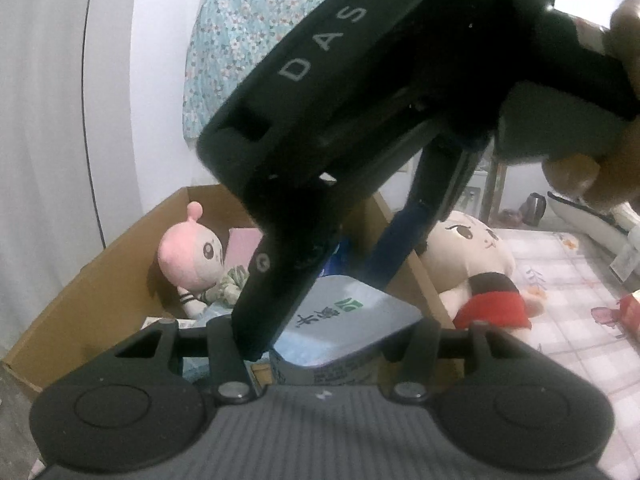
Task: Organize soft objects
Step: 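Lower the white cup into the box with the left tool and release it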
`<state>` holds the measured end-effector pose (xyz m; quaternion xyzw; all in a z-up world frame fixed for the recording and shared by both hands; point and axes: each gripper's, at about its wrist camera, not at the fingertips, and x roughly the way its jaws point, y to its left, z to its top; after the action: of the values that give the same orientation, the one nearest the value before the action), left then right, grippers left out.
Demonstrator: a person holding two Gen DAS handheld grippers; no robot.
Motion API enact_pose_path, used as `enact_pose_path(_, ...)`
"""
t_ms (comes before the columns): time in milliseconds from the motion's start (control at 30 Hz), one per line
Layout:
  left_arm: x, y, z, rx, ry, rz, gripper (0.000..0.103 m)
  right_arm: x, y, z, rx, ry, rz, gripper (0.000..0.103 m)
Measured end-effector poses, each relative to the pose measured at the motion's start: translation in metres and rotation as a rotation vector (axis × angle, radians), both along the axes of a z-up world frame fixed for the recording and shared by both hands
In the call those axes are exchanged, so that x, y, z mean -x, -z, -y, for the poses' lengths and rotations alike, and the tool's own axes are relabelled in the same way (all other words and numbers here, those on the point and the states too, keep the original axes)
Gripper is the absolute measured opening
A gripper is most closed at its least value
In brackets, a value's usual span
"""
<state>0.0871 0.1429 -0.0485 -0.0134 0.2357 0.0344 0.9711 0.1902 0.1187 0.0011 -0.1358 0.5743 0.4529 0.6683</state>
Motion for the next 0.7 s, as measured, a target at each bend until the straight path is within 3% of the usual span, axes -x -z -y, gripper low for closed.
enact_pose_path(200,0.001,0.001,-0.007,0.024,-0.003,-0.002,0.053,-0.001,-0.002,-0.004,-0.017,-0.034,0.004,0.068)
enact_pose_path(233,0.001,0.001,-0.009,0.033,-0.002,-0.001,0.053,0.0,-0.003,-0.003,-0.021,-0.037,0.014,0.064)
enact_pose_path(267,0.0,0.001,-0.01,0.041,-0.001,-0.001,0.053,-0.001,-0.004,-0.003,-0.025,-0.032,0.029,0.057)
enact_pose_path(300,0.0,0.001,-0.012,0.051,-0.003,-0.003,0.053,-0.002,-0.006,-0.002,-0.013,-0.021,0.056,0.033)
enact_pose_path(333,-0.002,0.002,-0.013,0.059,-0.007,-0.01,0.053,-0.008,-0.007,0.0,-0.018,-0.005,0.046,0.021)
enact_pose_path(367,-0.001,0.002,-0.016,0.074,-0.019,-0.022,0.053,-0.016,-0.007,0.004,-0.03,0.019,0.018,0.019)
enact_pose_path(567,-0.01,0.015,-0.022,0.141,-0.003,-0.085,0.053,-0.025,-0.001,0.016,-0.024,0.068,0.026,0.018)
enact_pose_path(700,-0.015,0.023,-0.025,0.186,0.0,-0.137,0.053,-0.025,-0.006,0.031,-0.091,0.113,0.034,0.02)
